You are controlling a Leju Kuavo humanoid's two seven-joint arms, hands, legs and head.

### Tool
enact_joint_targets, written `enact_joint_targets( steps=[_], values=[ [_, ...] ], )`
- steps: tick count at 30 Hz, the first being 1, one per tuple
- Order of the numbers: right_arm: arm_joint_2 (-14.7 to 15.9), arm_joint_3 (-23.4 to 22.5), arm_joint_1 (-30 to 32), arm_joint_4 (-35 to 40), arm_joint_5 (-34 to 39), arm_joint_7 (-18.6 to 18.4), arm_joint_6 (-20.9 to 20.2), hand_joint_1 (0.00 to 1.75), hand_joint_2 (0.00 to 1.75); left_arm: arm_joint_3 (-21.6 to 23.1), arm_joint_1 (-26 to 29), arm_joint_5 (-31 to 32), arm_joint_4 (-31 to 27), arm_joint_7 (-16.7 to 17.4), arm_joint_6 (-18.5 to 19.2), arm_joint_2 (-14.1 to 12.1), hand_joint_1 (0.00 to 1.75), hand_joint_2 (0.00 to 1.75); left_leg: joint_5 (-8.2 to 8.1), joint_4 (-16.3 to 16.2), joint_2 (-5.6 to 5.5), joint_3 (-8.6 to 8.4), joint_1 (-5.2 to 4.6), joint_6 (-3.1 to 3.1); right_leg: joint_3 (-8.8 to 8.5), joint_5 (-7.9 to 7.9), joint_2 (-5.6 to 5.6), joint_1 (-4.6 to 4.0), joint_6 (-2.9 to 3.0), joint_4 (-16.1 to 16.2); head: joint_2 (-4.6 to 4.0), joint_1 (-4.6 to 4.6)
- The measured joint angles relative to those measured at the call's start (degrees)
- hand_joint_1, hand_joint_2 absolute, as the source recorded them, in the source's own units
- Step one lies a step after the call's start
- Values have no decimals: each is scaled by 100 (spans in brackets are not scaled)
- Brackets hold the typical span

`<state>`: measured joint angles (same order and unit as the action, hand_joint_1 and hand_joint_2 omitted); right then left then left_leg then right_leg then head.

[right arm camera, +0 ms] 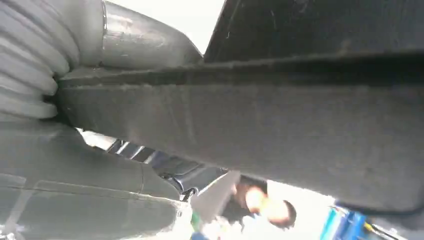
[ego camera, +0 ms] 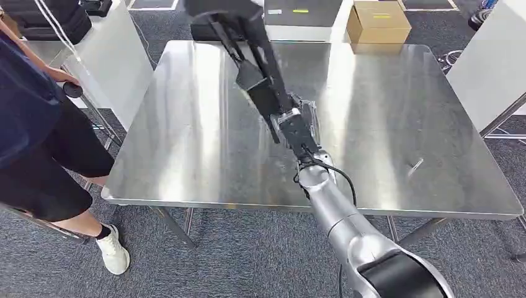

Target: Take the parts from the cabinet and place them on the table.

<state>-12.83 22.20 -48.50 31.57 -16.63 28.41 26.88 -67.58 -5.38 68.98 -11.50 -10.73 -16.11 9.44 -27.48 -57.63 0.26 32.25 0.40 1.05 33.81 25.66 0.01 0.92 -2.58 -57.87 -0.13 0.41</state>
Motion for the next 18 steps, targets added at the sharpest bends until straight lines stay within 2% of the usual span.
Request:
enact_joint_targets(
  steps=[3,8,13,18],
  values=[
    [-61,144,-118,-234,-356,-11,310,175,175,37,-4,24,0,-13,4,-9,0,175,0,0,-3,0,0,0,-2,0,-1,1,0,0,0,0],
    [-162,558,-251,-582,-1337,-284,871,175,175,103,-5,94,0,-22,31,-24,0,175,0,0,0,-1,0,0,-2,0,0,1,0,0,0,0],
    [-334,1128,-393,-842,-2243,-784,1074,175,175,131,-11,131,0,-28,31,-26,0,175,0,0,1,-4,3,0,-1,0,1,-1,0,0,0,0],
    [-413,1419,-444,-991,-2329,-881,1111,175,175,147,-11,151,0,-31,33,-24,0,175,1,0,-1,-3,1,-1,-5,0,0,-1,0,0,0,0]
  ],
)
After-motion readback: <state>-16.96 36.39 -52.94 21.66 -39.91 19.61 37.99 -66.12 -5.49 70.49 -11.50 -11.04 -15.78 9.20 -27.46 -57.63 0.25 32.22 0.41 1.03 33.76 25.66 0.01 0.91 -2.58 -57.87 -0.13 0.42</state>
